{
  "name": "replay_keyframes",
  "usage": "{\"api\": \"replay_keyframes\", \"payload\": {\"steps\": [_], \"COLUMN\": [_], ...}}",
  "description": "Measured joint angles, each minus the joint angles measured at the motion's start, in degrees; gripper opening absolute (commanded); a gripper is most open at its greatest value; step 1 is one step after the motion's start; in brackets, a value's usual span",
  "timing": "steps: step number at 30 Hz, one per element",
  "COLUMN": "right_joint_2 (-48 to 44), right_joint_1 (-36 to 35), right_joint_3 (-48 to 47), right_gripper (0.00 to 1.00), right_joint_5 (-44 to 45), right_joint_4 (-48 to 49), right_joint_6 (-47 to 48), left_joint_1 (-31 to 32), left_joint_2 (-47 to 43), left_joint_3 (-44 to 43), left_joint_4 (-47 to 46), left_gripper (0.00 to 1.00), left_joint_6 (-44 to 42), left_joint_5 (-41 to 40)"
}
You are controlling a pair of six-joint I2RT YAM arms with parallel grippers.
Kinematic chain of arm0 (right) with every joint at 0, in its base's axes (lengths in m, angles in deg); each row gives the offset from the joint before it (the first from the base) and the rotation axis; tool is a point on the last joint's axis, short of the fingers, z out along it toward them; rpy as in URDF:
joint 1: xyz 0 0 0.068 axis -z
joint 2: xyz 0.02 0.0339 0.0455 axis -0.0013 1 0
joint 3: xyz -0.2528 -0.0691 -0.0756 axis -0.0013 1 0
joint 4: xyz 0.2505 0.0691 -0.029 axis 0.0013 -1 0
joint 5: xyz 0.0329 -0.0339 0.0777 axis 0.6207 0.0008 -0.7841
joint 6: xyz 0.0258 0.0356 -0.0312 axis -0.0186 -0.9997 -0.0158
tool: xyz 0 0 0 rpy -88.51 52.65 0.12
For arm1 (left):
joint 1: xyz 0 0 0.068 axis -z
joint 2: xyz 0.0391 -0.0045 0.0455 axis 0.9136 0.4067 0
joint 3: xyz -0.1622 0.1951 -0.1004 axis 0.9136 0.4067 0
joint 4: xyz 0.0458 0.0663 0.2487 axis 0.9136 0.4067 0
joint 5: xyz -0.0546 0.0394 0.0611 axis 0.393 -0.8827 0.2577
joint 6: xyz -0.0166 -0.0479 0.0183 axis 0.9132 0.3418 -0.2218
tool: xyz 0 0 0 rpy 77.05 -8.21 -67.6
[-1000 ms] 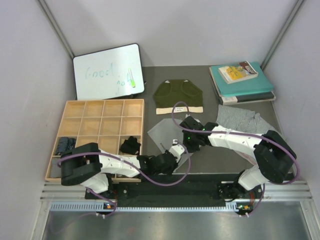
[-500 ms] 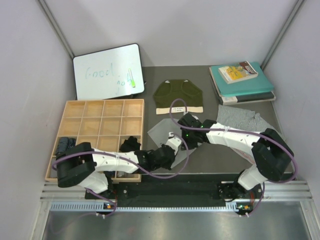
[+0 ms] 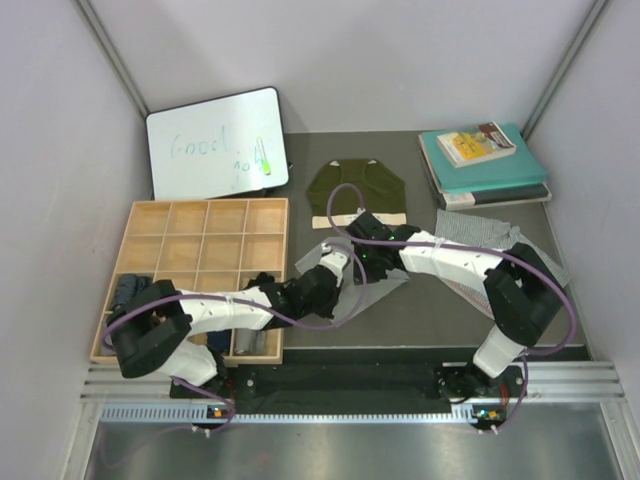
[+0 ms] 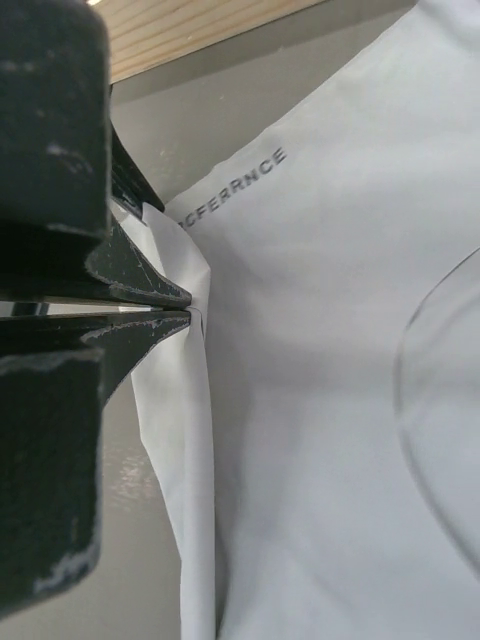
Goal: Roll the underwear
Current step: Fold the underwear at the center of the board.
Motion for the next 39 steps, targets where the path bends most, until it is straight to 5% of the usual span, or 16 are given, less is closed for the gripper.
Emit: {"api": "replay_keyframes", "payload": {"steps": [39], "right_joint_2": [19.6], "right_joint_1": [4.0], "right_joint_3": [-24.9], "right_gripper": [0.0], "right_joint_5": [-1.5], "right_joint_4": [-3.1], "right_joint_6": [8.0], "left_joint_1": [-19.3], "left_joint_2": [7.5], "left_joint_3": [-12.2], "left_joint_4": [12.2], "left_gripper": [0.0], "left_joint_6": [-9.9], "left_joint_5": [5.7]}}
